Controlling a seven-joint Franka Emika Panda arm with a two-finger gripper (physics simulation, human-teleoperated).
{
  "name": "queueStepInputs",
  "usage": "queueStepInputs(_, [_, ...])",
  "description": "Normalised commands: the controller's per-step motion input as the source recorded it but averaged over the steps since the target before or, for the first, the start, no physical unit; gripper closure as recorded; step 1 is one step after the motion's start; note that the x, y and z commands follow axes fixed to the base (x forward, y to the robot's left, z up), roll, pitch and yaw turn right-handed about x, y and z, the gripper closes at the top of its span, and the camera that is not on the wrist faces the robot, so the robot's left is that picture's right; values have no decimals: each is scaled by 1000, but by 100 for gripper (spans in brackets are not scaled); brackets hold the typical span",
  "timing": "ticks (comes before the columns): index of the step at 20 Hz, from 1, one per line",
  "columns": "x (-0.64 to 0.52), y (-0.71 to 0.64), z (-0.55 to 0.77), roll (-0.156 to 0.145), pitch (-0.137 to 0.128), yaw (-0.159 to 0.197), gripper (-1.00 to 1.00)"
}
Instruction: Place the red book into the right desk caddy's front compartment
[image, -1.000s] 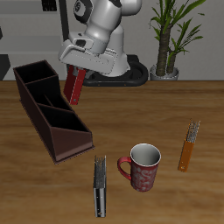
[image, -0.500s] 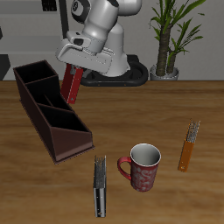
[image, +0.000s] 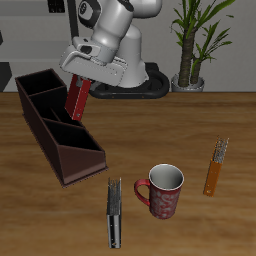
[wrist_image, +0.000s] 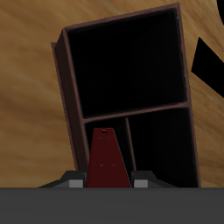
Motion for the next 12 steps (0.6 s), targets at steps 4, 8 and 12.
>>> queueStepInputs(4, [34, -97, -87, -20, 20, -1, 100])
queueStepInputs(8, [43, -10, -186, -3, 28, 1, 100])
queueStepInputs(12, [22, -30, -236, 3, 44, 6, 100])
